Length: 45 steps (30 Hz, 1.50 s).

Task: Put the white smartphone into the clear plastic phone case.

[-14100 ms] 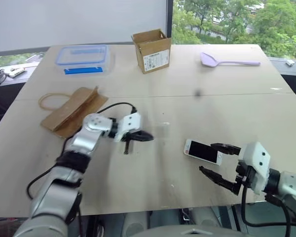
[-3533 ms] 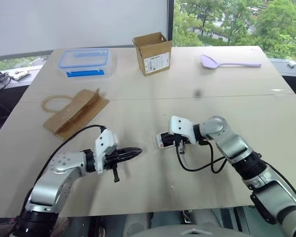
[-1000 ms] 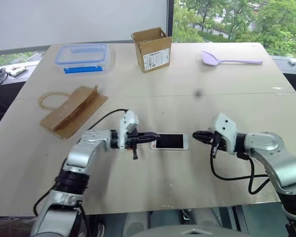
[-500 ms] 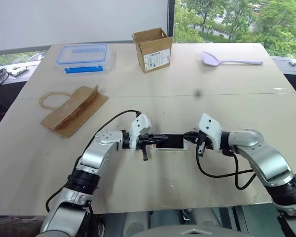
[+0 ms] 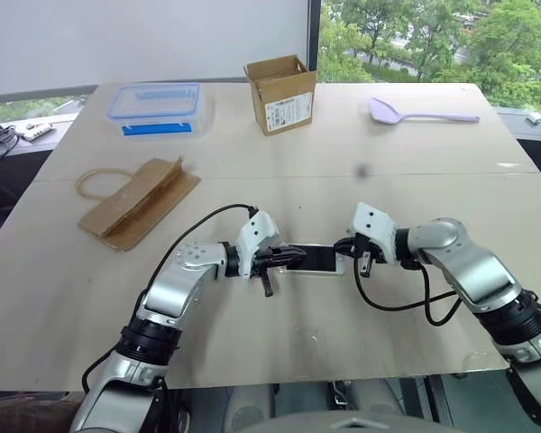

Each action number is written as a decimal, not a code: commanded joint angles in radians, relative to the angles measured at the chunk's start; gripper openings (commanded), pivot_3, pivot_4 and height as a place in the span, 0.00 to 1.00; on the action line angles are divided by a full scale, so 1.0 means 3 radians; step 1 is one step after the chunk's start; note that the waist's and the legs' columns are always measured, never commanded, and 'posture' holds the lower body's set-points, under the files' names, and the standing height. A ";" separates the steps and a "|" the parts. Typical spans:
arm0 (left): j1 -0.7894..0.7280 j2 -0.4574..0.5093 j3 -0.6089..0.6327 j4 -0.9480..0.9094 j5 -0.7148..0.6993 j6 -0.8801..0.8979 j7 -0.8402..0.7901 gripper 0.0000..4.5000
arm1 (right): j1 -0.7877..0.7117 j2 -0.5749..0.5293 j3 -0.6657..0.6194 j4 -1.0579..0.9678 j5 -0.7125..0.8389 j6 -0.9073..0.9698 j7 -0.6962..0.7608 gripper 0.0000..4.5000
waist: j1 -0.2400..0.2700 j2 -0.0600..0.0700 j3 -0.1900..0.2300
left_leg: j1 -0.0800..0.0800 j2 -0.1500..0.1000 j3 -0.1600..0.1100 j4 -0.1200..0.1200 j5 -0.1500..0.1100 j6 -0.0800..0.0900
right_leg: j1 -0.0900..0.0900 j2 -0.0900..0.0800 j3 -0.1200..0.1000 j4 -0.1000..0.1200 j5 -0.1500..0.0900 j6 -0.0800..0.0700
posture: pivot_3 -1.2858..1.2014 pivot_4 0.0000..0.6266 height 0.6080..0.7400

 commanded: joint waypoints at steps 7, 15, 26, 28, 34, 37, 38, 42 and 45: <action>0.0081 -0.0006 0.0000 -0.0110 -0.0008 0.0012 0.0066 0.01 | 0.0060 0.0106 0.0545 0.0677 -0.0486 -0.0206 -0.0001 0.00 | -0.0012 -0.0017 -0.0039 | 0.0040 0.0001 0.0007 -0.0015 0.0000 0.0000 | 0.0029 0.0000 0.0006 -0.0004 -0.0003 -0.0003 | 0.52 0.24 1.00; 0.0161 0.0003 0.0005 -0.0011 0.0017 -0.0119 0.0043 0.01 | 0.0310 0.0118 -0.0358 -0.0216 0.0225 -0.0183 0.0162 0.00 | -0.0004 -0.0015 -0.0045 | 0.0035 -0.0001 0.0013 -0.0018 -0.0001 0.0000 | 0.0025 -0.0006 0.0009 -0.0004 -0.0003 -0.0004 | 0.52 0.24 1.00; 0.0137 0.0015 -0.0024 -0.0080 0.0002 -0.0060 0.0043 0.01 | 0.0434 -0.0178 0.0074 -0.0187 -0.0085 -0.0144 0.0121 0.00 | -0.0010 -0.0011 -0.0039 | 0.0034 -0.0001 0.0012 -0.0033 0.0000 0.0000 | 0.0019 -0.0003 0.0009 -0.0017 -0.0004 -0.0003 | 0.52 0.24 1.00; 0.0129 0.0024 -0.0013 -0.0095 -0.0002 -0.0038 0.0044 0.01 | 0.0388 -0.0197 0.0131 -0.0096 -0.0124 -0.0115 0.0138 0.00 | -0.0009 -0.0011 -0.0040 | 0.0035 -0.0001 0.0012 -0.0032 0.0000 0.0000 | 0.0020 -0.0003 0.0010 -0.0017 -0.0003 -0.0003 | 0.52 0.24 1.00; 0.0139 0.0034 0.0004 -0.0168 -0.0018 0.0017 0.0058 0.01 | 0.0319 -0.0203 0.0231 0.0073 -0.0187 -0.0139 0.0206 0.00 | 0.0000 -0.0013 -0.0041 | 0.0034 -0.0002 0.0015 -0.0032 0.0000 0.0000 | 0.0021 -0.0005 0.0010 -0.0019 -0.0004 -0.0004 | 0.52 0.24 1.00; 0.0152 0.0040 0.0009 -0.0242 -0.0034 0.0070 0.0080 0.01 | 0.0298 -0.0194 0.0264 0.0096 -0.0214 -0.0140 0.0232 0.00 | 0.0000 -0.0013 -0.0042 | 0.0034 -0.0002 0.0014 -0.0033 0.0000 0.0000 | 0.0020 -0.0005 0.0010 -0.0020 -0.0004 -0.0004 | 0.52 0.24 1.00; 0.0157 0.0041 0.0009 -0.0258 -0.0038 0.0083 0.0088 0.01 | 0.0296 -0.0181 0.0275 0.0102 -0.0222 -0.0134 0.0229 0.00 | -0.0001 -0.0013 -0.0042 | 0.0034 -0.0002 0.0014 -0.0033 0.0000 0.0000 | 0.0020 -0.0005 0.0010 -0.0020 -0.0004 -0.0004 | 0.52 0.24 1.00; 0.0177 0.0039 0.0008 -0.0267 -0.0038 0.0088 0.0104 0.01 | 0.0293 -0.0143 0.0406 0.0191 -0.0328 -0.0143 0.0217 0.00 | -0.0003 -0.0015 -0.0044 | 0.0034 -0.0002 0.0014 -0.0033 0.0000 0.0000 | 0.0021 -0.0006 0.0010 -0.0019 -0.0004 -0.0004 | 0.52 0.24 1.00; 0.0197 0.0040 0.0008 -0.0216 -0.0024 0.0039 0.0093 0.01 | 0.0288 -0.0083 0.0510 0.0301 -0.0407 -0.0125 0.0207 0.00 | -0.0004 -0.0022 -0.0053 | 0.0037 -0.0001 0.0014 -0.0033 0.0000 0.0000 | 0.0021 -0.0005 0.0010 -0.0019 -0.0004 -0.0004 | 0.52 0.24 1.00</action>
